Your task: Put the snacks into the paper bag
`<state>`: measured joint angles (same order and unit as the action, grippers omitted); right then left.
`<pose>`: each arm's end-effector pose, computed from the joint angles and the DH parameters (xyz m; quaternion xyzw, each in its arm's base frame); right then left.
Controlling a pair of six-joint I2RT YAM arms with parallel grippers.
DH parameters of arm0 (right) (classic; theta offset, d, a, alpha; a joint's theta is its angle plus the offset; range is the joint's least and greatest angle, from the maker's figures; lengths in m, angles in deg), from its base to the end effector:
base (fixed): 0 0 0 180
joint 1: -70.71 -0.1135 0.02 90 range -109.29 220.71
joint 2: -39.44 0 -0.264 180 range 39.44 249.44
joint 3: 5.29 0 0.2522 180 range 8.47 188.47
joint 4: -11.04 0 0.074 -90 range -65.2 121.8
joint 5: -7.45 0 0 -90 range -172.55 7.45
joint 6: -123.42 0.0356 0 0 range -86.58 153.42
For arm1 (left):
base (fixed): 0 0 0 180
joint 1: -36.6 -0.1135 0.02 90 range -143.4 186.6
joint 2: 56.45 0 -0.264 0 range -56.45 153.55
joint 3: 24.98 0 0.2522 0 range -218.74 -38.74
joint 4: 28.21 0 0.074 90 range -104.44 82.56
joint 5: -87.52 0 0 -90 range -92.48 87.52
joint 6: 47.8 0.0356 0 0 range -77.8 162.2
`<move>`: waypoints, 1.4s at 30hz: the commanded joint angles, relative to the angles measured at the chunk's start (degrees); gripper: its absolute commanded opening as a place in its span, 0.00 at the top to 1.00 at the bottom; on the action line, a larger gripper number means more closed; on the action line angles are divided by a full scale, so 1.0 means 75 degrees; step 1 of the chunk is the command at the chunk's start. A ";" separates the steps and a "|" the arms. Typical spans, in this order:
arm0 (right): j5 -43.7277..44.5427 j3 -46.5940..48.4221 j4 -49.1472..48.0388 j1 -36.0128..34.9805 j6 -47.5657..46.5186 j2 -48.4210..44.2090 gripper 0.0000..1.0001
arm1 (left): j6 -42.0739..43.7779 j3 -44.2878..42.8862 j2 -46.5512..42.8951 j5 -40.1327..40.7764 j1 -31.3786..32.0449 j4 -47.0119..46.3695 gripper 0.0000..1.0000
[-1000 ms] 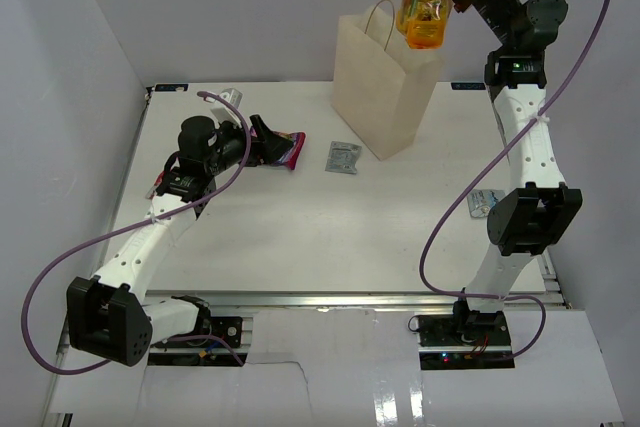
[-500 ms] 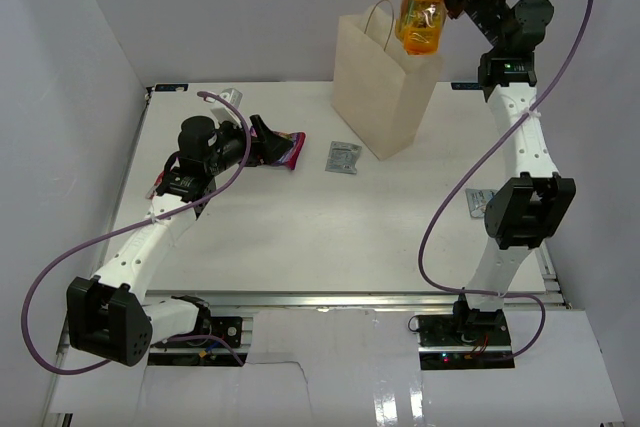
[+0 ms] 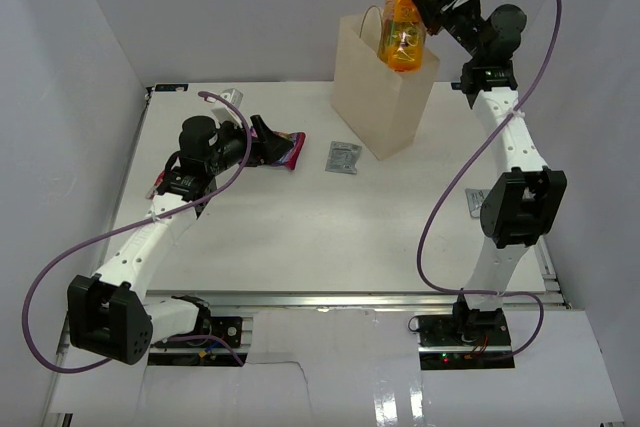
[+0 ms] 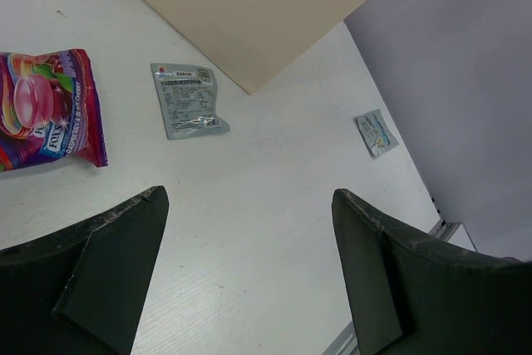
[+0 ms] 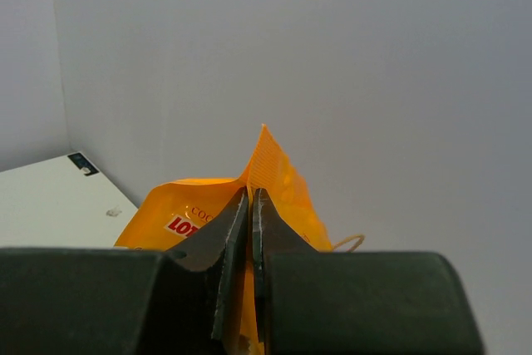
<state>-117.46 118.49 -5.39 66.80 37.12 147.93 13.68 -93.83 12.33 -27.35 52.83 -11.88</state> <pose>0.4324 0.0500 0.4846 -0.2628 0.4640 0.2010 0.8217 0.2634 -0.0923 0.3301 0.0448 0.7906 -0.3823 0.4762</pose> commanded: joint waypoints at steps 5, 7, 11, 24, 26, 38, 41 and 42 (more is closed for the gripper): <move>0.0155 -0.0184 -0.0896 -0.0077 -0.0294 -0.0145 0.89 | 0.0052 -0.0002 -0.0217 -0.0048 -0.0054 -0.0014 0.10; 0.0144 -0.0313 -0.0849 -0.0077 -0.0423 -0.0121 0.86 | 0.0040 -0.0002 -0.0228 -0.0048 -0.0054 -0.0014 0.10; 0.0132 -0.0536 -0.0791 -0.0077 -0.0679 -0.0098 0.80 | 0.0052 0.0009 -0.0228 -0.0037 -0.0054 -0.0003 0.10; -0.0266 -0.0677 -0.0228 -0.0066 -0.0963 -0.0461 0.45 | 0.0017 -0.0119 -0.0041 0.0245 -0.0054 0.0361 0.10; -0.0394 -0.0688 -0.0029 -0.0008 -0.0893 -0.0660 0.38 | 0.0016 -0.0108 -0.0053 0.0291 -0.0054 0.0372 0.10; -0.2378 -0.2162 0.6305 0.0204 -0.3491 -0.3072 0.15 | -0.0229 0.0080 0.0064 0.1065 -0.0066 0.0736 0.10; -0.0149 -0.3299 0.8264 0.0239 -0.4232 -0.3613 0.09 | -0.0253 0.0033 0.0193 0.1135 -0.0066 0.0806 0.10; 0.0524 -0.3557 0.8941 0.0239 -0.4116 -0.3648 0.08 | -0.0253 0.0021 0.0240 0.1124 -0.0078 0.0806 0.10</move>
<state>-127.69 97.22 39.94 68.07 12.75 119.36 12.35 -93.63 13.51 -20.35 52.77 -6.87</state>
